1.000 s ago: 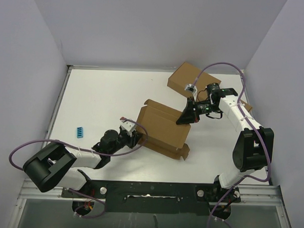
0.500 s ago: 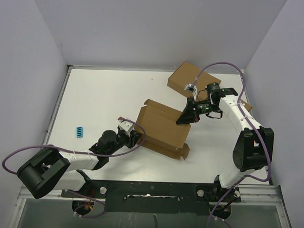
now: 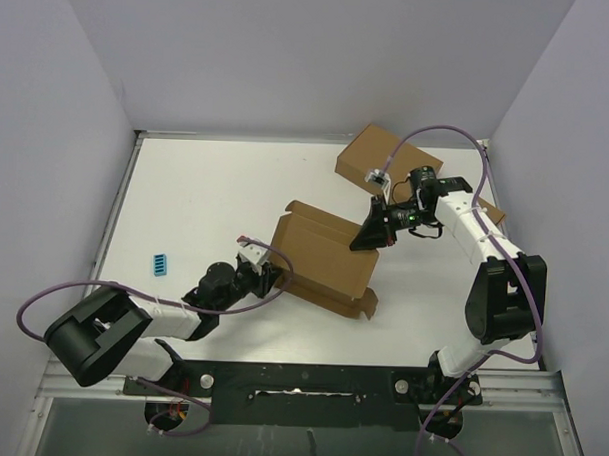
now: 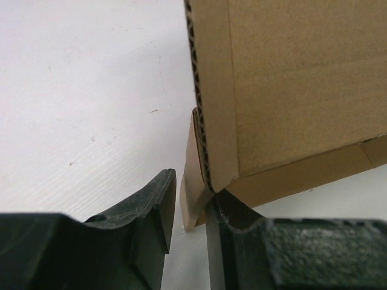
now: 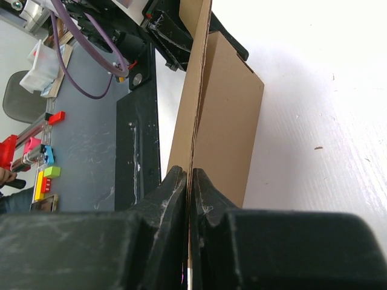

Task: Fold the paper box

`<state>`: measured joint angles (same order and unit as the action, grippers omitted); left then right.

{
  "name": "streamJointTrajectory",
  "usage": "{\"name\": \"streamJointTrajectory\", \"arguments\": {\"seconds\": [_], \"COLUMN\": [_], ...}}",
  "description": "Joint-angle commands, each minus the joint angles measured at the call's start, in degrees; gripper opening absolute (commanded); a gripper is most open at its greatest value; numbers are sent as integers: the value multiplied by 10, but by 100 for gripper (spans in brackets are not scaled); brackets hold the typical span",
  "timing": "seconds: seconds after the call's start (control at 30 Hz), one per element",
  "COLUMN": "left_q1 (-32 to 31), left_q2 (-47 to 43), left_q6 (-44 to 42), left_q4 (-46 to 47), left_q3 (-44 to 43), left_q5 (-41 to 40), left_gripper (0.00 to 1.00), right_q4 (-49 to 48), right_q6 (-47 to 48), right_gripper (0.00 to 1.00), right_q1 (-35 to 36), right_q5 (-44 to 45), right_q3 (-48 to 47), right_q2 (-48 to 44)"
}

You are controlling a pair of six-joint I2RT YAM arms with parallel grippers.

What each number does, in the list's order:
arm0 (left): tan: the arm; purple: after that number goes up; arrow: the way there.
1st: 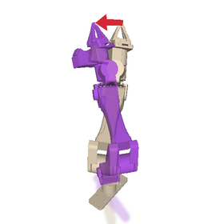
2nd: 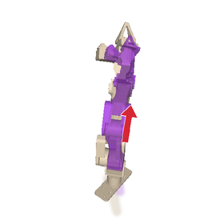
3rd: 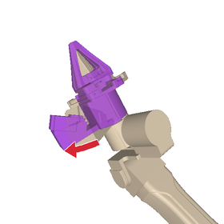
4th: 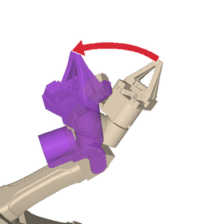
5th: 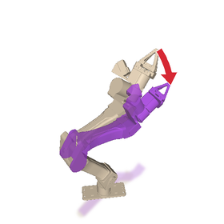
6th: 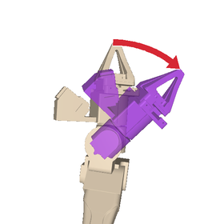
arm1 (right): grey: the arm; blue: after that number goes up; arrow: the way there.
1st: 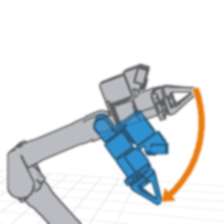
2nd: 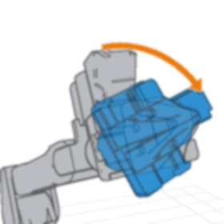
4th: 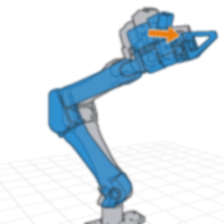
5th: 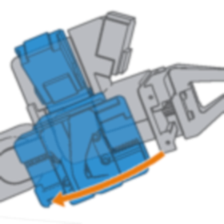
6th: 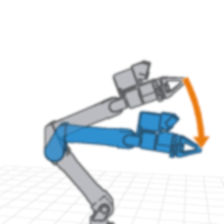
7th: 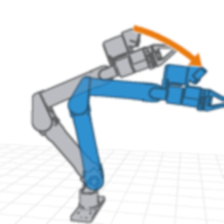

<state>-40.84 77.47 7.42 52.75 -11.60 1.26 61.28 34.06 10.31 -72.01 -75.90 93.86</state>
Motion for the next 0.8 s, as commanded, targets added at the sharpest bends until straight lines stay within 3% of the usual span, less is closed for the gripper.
{"name": "streamJointTrajectory", "arguments": {"seconds": [0.0,0.23,0.43,0.77], "left_q1": [1,1,1,-8], "left_q2": [17,16,3,-10], "left_q6": [-5,-16,-19,-13], "left_q4": [46,35,-3,-77], "left_q3": [9,8,1,-29], "left_q5": [-27,-39,-70,-145], "left_gripper": [23,22,0,0], "right_q4": [-26,-31,-35,-91], "right_q6": [10,6,1,-65], "right_gripper": [0,0,0,0], "right_q1": [15,22,23,23], "right_q5": [15,20,22,30], "right_q3": [10,12,12,24], "right_q2": [8,12,12,9]}}
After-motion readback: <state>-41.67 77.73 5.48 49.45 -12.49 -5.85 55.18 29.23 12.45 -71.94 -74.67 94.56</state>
